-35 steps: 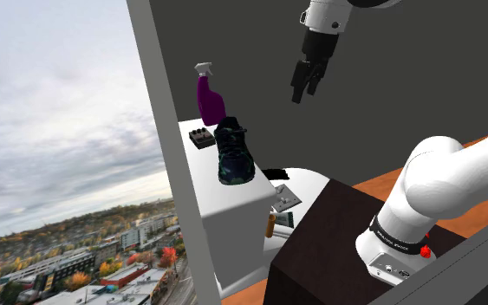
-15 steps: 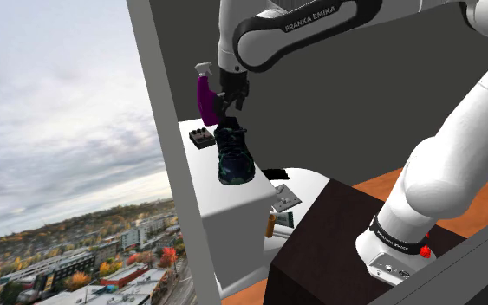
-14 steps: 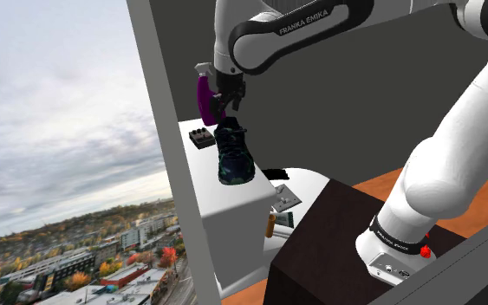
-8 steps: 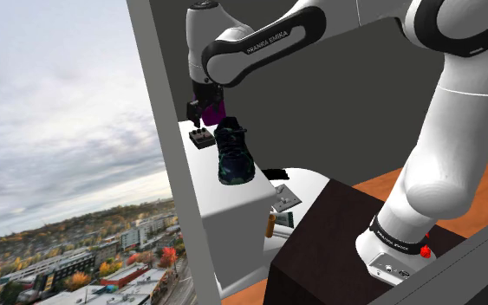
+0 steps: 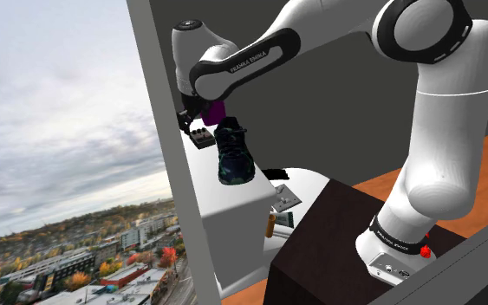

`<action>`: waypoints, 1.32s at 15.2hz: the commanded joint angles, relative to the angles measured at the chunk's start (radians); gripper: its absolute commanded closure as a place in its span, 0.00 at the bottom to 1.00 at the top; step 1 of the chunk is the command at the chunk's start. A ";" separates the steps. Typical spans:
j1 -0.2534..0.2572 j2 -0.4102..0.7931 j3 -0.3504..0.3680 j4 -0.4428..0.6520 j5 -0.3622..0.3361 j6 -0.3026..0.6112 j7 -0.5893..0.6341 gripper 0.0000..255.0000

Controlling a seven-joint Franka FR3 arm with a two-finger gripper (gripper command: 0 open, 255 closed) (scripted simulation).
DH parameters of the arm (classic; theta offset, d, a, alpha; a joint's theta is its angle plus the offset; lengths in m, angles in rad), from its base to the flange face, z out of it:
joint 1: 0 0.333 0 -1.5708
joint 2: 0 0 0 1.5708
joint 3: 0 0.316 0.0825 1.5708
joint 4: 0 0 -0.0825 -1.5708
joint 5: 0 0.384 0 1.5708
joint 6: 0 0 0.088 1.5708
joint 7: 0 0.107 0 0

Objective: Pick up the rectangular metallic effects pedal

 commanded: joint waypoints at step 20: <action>-0.001 -0.013 0.003 0.013 0.008 -0.024 -0.010 1.00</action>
